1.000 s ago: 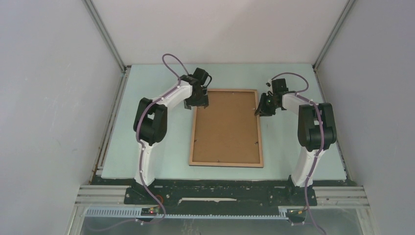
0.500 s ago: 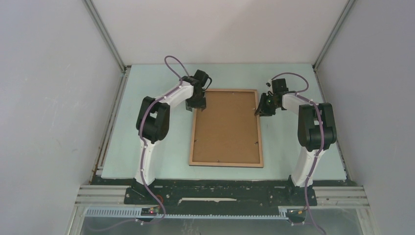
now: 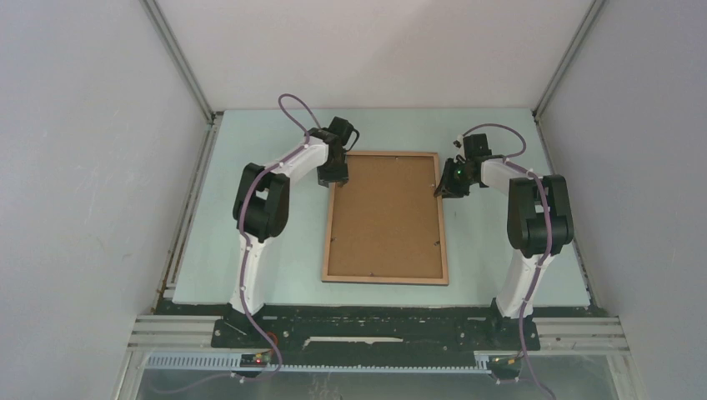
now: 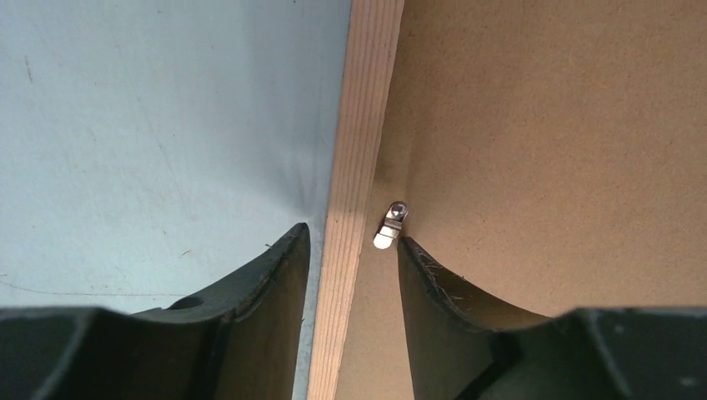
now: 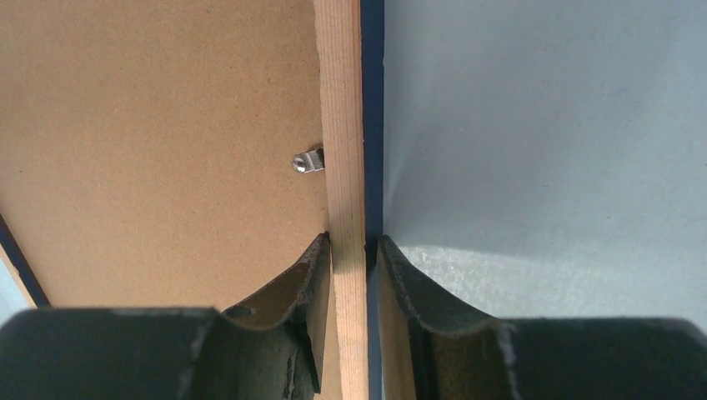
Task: Put the photo into the frame
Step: Install the photo frame at the center of the board.
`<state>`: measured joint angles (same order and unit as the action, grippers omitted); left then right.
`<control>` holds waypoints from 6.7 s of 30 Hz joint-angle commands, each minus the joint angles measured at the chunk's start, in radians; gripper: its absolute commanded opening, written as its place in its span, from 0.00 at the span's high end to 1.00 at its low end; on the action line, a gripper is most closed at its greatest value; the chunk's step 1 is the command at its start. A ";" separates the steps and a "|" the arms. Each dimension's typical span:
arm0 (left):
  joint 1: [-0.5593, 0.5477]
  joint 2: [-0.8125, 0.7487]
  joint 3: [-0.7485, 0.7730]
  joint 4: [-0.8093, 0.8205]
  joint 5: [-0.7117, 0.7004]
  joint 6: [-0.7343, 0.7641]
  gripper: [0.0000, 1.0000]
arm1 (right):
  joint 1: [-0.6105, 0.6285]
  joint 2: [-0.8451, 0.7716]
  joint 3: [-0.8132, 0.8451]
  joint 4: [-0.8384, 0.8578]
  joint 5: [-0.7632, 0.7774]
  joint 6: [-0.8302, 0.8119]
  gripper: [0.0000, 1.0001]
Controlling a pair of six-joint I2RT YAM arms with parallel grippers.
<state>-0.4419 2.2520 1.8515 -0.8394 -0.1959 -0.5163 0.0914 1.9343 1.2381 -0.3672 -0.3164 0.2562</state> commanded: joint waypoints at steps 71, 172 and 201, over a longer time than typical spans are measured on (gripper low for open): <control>0.041 -0.108 -0.137 0.059 -0.128 0.085 0.80 | 0.010 0.016 0.035 0.007 -0.053 0.005 0.68; 0.102 -0.107 -0.237 0.187 -0.159 0.074 0.98 | 0.048 0.023 0.061 -0.026 -0.016 -0.021 0.61; 0.086 -0.589 -0.995 0.668 0.395 -0.169 0.25 | 0.155 0.061 0.148 -0.175 0.108 -0.034 0.43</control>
<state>-0.3405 1.7077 1.0012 -0.3374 0.0296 -0.5957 0.2272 1.9568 1.3239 -0.4713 -0.2459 0.2417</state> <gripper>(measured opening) 0.746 0.577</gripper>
